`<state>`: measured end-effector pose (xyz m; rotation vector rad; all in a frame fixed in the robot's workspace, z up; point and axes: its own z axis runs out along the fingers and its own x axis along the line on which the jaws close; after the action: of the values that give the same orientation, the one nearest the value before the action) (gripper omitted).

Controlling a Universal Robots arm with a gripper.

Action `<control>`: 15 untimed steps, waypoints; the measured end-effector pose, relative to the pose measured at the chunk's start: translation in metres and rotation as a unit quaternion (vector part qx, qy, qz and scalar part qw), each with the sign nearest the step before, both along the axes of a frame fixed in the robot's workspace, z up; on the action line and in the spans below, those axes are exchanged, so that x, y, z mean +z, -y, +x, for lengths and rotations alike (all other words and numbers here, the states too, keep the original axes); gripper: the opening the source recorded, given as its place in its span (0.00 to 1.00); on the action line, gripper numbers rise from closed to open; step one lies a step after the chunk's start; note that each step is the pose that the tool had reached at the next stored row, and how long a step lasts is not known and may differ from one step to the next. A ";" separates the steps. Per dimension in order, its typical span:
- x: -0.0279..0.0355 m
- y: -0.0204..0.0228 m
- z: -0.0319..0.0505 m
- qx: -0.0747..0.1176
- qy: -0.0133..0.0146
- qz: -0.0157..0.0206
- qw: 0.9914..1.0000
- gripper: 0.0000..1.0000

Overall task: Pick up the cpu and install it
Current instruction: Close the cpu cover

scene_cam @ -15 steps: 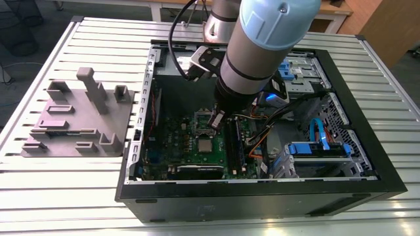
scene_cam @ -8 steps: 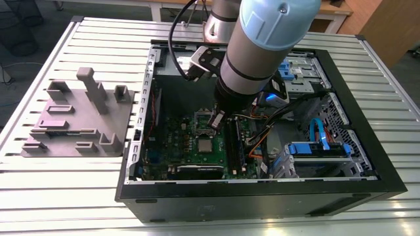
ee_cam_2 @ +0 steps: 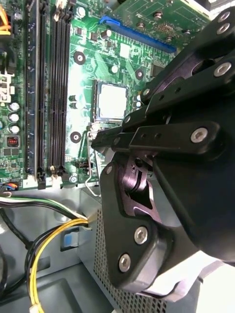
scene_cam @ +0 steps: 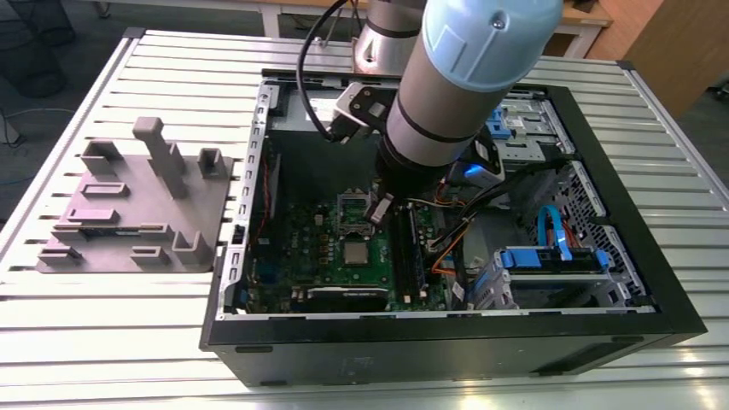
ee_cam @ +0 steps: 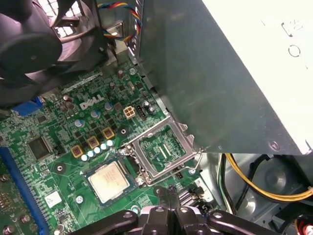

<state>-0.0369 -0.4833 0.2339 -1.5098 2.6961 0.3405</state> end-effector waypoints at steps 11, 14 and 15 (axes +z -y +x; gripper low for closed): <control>-0.0035 0.0001 0.0038 0.000 -0.003 0.007 1.000 0.11; -0.0047 0.0000 0.0039 0.000 -0.003 0.019 1.000 0.11; -0.0055 -0.0002 0.0038 0.000 -0.003 0.022 1.000 0.11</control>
<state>-0.0331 -0.4831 0.2284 -1.4995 2.6738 0.4026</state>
